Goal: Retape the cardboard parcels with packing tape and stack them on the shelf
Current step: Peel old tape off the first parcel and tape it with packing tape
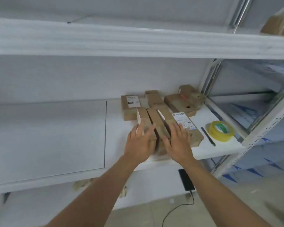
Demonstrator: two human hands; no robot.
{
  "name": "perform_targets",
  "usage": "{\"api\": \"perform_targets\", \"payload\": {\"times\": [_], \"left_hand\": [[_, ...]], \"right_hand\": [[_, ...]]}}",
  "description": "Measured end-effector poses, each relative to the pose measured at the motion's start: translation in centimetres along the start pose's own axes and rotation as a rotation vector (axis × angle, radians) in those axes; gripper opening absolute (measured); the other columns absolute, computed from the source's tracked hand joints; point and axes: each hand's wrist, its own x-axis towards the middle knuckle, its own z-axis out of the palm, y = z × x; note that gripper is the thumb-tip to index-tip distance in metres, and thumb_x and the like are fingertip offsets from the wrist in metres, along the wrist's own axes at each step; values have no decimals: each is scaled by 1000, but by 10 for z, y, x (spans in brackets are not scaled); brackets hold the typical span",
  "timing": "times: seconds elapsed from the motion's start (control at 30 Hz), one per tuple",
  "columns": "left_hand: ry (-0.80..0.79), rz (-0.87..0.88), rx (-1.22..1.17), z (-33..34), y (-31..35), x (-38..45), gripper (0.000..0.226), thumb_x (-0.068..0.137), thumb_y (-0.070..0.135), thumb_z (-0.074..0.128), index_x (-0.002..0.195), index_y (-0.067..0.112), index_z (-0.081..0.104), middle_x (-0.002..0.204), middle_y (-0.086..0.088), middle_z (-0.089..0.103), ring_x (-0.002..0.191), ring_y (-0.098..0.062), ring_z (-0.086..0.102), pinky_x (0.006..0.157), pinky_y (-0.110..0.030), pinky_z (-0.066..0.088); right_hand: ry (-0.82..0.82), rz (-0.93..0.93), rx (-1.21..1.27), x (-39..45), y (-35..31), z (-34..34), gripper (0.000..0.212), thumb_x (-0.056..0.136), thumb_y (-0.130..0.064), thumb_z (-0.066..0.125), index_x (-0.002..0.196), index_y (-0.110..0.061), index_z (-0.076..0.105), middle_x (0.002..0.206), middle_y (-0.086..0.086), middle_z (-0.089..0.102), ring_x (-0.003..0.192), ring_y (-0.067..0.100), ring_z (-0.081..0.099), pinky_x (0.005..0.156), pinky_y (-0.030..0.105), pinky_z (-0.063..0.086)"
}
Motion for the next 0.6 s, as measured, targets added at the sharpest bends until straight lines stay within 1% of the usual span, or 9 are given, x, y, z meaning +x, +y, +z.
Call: {"api": "perform_targets", "payload": {"times": [0.07, 0.13, 0.2, 0.27, 0.33, 0.43, 0.5, 0.57, 0.6], "left_hand": [[-125, 15, 53, 8, 5, 7, 68, 91, 54, 15, 156, 38, 18, 166, -2, 4, 150, -36, 8, 119, -45, 17], [-203, 19, 91, 23, 5, 9, 62, 98, 54, 23, 157, 38, 12, 167, 0, -2, 151, -36, 5, 121, -44, 15], [-177, 21, 81, 37, 0, 9, 67, 94, 58, 22, 157, 39, 11, 167, 0, 0, 148, -35, 19, 118, -43, 29], [-162, -4, 67, 42, -2, 9, 65, 96, 52, 32, 156, 39, 12, 167, 1, 1, 141, -33, 32, 106, -42, 44], [-107, -5, 59, 44, -1, 5, 63, 101, 43, 42, 156, 37, 13, 166, 1, 0, 135, -29, 41, 100, -39, 50], [-99, -30, 121, 41, 6, 2, 63, 103, 40, 45, 156, 31, 12, 167, -2, -5, 134, -23, 45, 100, -32, 50], [-53, 0, 142, 40, 4, 1, 65, 99, 33, 56, 152, 27, 18, 166, -6, 4, 126, -24, 55, 91, -31, 56], [35, 25, 109, 35, -1, 0, 64, 91, 24, 68, 143, 25, 31, 160, -8, 24, 109, -27, 67, 74, -33, 62], [64, 18, 96, 34, -7, -1, 62, 89, 21, 70, 139, 25, 34, 157, -8, 29, 104, -28, 69, 69, -35, 63]], "right_hand": [[-40, -34, -42, 7, 0, 3, 79, 90, -63, 4, 157, -25, 17, 165, -1, 16, 153, 22, 3, 120, 54, 0], [-66, -67, -56, 11, 0, 10, 78, 89, -62, 3, 157, -28, 19, 165, -2, 17, 152, 20, 4, 119, 54, -1], [-55, -85, -60, 13, 5, 22, 75, 91, -60, 8, 156, -26, 27, 164, -1, 22, 152, 19, 9, 119, 56, -2], [-41, -134, -115, 11, 12, 31, 70, 95, -57, 21, 152, -21, 38, 161, 3, 32, 150, 23, 23, 117, 56, -1], [-16, -182, -179, 8, 16, 39, 66, 95, -54, 31, 149, -17, 42, 157, 6, 38, 147, 27, 32, 116, 58, 3], [23, -208, -188, 9, 23, 39, 66, 94, -52, 33, 149, -18, 42, 154, 9, 41, 146, 30, 32, 116, 65, 14], [48, -202, -173, 10, 27, 38, 65, 92, -53, 32, 148, -21, 43, 147, 11, 48, 145, 35, 32, 115, 66, 18], [67, -211, -186, 10, 33, 36, 65, 91, -55, 32, 147, -24, 44, 135, 14, 56, 141, 39, 36, 114, 66, 16], [81, -227, -203, 11, 35, 36, 66, 90, -55, 33, 147, -23, 45, 129, 15, 58, 139, 41, 38, 113, 66, 16]]}}
